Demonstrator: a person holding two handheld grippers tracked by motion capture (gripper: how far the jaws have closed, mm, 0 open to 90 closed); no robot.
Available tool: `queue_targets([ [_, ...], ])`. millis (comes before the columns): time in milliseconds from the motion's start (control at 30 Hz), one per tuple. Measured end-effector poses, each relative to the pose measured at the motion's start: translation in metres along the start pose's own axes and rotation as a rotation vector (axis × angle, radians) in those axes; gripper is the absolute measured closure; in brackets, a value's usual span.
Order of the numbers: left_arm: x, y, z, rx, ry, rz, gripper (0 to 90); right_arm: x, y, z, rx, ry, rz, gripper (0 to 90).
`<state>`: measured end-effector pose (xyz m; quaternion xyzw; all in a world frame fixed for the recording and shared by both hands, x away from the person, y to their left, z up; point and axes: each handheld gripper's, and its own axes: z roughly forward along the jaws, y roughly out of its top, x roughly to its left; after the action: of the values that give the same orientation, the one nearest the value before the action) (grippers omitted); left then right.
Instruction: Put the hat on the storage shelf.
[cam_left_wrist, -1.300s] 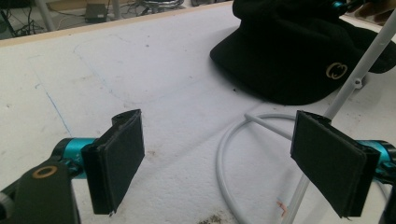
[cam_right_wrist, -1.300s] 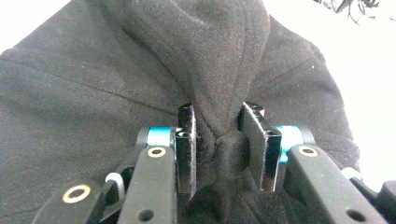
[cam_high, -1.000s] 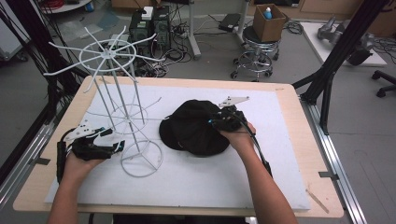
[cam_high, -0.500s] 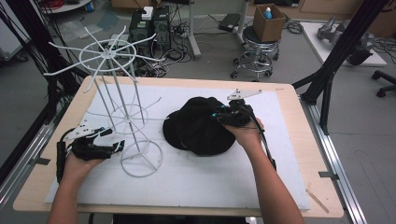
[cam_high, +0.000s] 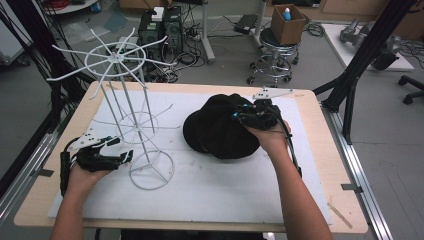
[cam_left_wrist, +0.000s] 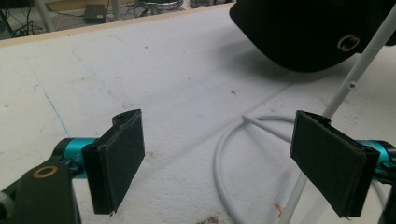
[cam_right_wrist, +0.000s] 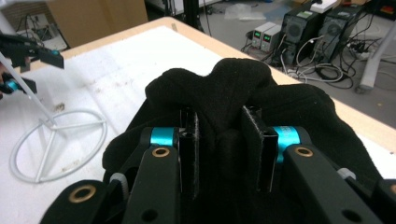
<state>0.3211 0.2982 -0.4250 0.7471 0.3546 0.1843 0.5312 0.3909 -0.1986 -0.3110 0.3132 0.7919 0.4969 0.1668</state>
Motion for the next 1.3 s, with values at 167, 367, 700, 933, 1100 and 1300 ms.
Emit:
queue_targets([
  [167, 0.000, 0.000, -0.001, -0.001, 0.000, 0.005, 17.9, 0.001, 0.016, -0.008, -0.019, -0.012, -0.011, 70.6],
  [367, 0.000, 0.000, -0.001, -0.004, 0.000, 0.000, 17.9, 0.005, 0.037, -0.017, -0.041, -0.019, -0.038, 70.6],
  [700, 0.000, 0.000, -0.001, -0.003, -0.003, 0.002, 17.9, 0.009, 0.076, -0.039, -0.083, -0.047, -0.063, 70.6],
  [933, 0.000, 0.000, -0.001, -0.007, -0.003, -0.003, 17.9, 0.012, 0.100, -0.050, -0.102, -0.052, -0.078, 70.5],
  [1100, 0.001, 0.000, -0.001, -0.005, -0.003, 0.000, 17.9, 0.015, 0.111, -0.056, -0.106, -0.053, -0.089, 70.5],
  [1300, 0.001, 0.000, -0.001, -0.006, -0.001, -0.001, 17.9, 0.017, 0.119, -0.059, -0.101, -0.045, -0.094, 70.5],
])
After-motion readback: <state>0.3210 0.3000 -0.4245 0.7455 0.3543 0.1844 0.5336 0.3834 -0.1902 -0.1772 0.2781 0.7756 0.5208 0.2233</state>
